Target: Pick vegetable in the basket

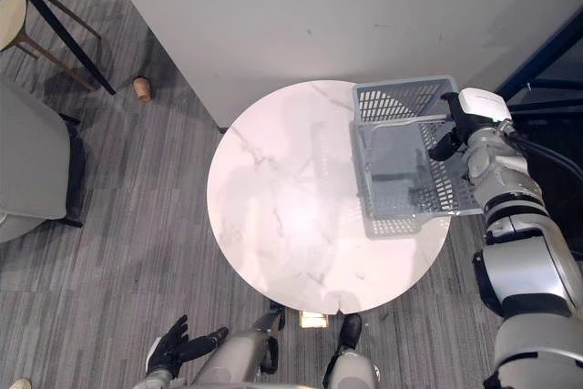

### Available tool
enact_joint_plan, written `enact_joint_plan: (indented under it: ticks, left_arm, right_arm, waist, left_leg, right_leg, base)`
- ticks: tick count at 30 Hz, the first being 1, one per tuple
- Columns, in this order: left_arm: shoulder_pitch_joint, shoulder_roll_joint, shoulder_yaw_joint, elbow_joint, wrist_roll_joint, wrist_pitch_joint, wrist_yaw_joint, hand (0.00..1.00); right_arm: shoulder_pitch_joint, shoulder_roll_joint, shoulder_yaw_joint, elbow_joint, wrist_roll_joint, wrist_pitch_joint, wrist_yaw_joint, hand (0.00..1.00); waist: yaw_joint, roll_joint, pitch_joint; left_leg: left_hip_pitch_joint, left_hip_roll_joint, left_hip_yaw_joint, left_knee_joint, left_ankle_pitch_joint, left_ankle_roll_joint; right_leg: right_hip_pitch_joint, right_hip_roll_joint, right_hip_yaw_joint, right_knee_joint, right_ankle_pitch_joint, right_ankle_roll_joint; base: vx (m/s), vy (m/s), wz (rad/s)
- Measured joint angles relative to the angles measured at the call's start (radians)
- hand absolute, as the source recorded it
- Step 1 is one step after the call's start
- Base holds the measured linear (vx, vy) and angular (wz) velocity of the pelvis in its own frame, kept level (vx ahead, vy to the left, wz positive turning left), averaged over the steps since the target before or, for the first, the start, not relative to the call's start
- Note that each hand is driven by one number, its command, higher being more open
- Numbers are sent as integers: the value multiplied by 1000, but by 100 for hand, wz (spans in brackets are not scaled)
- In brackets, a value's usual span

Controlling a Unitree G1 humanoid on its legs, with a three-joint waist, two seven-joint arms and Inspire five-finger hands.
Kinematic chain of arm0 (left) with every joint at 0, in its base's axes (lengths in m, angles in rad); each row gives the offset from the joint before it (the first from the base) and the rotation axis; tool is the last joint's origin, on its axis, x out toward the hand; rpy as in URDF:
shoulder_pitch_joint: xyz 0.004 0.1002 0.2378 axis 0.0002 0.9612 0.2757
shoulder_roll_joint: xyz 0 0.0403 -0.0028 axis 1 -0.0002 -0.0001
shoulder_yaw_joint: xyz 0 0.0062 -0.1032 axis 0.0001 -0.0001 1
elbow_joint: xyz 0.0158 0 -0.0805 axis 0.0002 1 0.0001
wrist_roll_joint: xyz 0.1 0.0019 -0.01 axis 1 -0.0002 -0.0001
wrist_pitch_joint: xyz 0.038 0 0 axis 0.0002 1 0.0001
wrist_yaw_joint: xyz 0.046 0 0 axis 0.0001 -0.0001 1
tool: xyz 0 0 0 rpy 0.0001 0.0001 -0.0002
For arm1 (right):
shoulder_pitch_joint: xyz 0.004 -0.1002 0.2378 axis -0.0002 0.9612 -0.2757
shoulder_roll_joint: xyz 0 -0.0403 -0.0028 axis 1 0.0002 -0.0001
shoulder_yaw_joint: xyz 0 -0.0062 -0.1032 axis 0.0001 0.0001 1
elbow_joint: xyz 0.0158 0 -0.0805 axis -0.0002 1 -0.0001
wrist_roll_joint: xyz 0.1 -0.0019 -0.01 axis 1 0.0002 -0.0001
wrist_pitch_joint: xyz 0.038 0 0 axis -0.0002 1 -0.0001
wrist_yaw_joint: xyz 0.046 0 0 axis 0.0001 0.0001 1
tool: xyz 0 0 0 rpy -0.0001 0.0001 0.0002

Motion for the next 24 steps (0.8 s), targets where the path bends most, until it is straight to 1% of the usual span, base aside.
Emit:
enact_joint_plan:
  ticks: [5, 9, 10, 11, 12, 14, 15, 16, 18, 20, 21, 22, 24]
  left_arm:
    - [-10, 2, -4, 1, 1, 6, 0, 100]
    - [-12, 2, -2, -5, 3, 18, 4, 100]
    - [-12, 2, 2, -9, 3, 21, 5, 100]
    - [-11, 1, 7, -8, 3, 22, 5, 100]
    - [-10, 0, 9, -8, 3, 22, 5, 100]
    - [-4, 1, 14, -10, 9, 22, 5, 100]
    - [-4, 1, 25, -10, 15, 23, 5, 100]
    - [-3, -2, 43, -10, 23, 26, 5, 100]
    - [-1, -1, 57, -10, 24, 36, 6, 100]
    - [14, 0, 90, -10, 24, 41, 5, 100]
    - [18, 4, 92, -9, 24, 42, 5, 100]
    - [27, 11, 97, -9, 25, 43, 4, 100]
    - [39, 18, 110, -6, 36, 44, 4, 100]
  right_arm:
    - [8, 0, -1, -24, 2, 5, 1, 0]
    - [101, 20, -47, -176, 34, 1, 2, 0]
    - [136, 27, -70, -235, 73, -3, 2, 0]
    - [180, 44, -120, -293, 109, -4, 3, 0]
    - [202, 51, -133, -317, 131, -3, 4, 0]
    - [294, 54, -176, -439, 215, -4, 4, 0]
    - [311, 55, -195, -471, 223, -4, 4, 0]
    - [344, 55, -239, -533, 244, -4, 4, 0]
    - [402, 54, -317, -614, 257, -4, 3, 0]
    - [466, 54, -409, -701, 313, -4, 1, 0]
    - [482, 54, -434, -725, 329, -4, 0, 0]
    - [512, 54, -485, -766, 330, -4, -7, 0]
    - [551, 35, -578, -811, 361, -6, -35, 0]
  waist:
    - [0, -2, 1]
    - [-4, -7, 0]
    - [-6, -7, 0]
    - [-12, -9, 0]
    - [-13, -11, -1]
    - [-29, -19, -5]
    - [-36, -21, -4]
    - [-53, -25, -5]
    - [-69, -42, -14]
    - [-89, -77, -35]
    - [-96, -86, -44]
    - [-111, -102, -63]
    - [-120, -125, -103]
  left_leg:
    - [8, 1, 0, 1, -1, -1]
    - [27, 6, 8, 1, -3, -5]
    - [32, 7, 12, 5, -4, -5]
    - [43, 7, 13, 5, -4, -5]
    - [50, 7, 13, 5, -4, -5]
    - [64, 8, 16, 5, -4, -6]
    - [65, 8, 17, 6, -4, -6]
    - [66, 7, 19, 6, -4, -6]
    - [72, 6, 28, 6, -4, -6]
    - [89, 6, 49, 6, -4, -6]
    - [92, 6, 51, 6, -4, -6]
    - [95, 6, 56, 6, -5, -7]
    - [104, 8, 75, 4, -9, -12]
  right_leg:
    - [11, 2, 0, 0, -1, 2]
    - [22, 3, 7, 6, 0, 3]
    - [25, 3, 11, 6, 1, 5]
    - [35, 2, 12, 6, 3, 8]
    - [41, 2, 14, 7, 3, 8]
    - [52, 1, 22, 8, 12, 22]
    - [52, 0, 24, 8, 13, 25]
    - [52, -2, 28, 8, 17, 30]
    - [51, -5, 41, 8, 25, 39]
    - [55, -9, 66, 8, 32, 46]
    - [56, -10, 73, 8, 32, 46]
    - [55, -10, 81, 8, 32, 46]
    - [50, -9, 107, 5, 33, 46]
  base:
    - [20, -31, 0]
    - [26, -32, -7]
    - [19, -26, -6]
    - [24, -28, -5]
    - [0, 0, 0]
    - [11, -7, -5]
    - [-1, 3, -8]
    - [-9, 11, -11]
    - [-11, 15, -19]
    - [-11, 17, -30]
    - [-28, 11, -25]
    - [-34, 2, -19]
    - [-73, -5, -30]
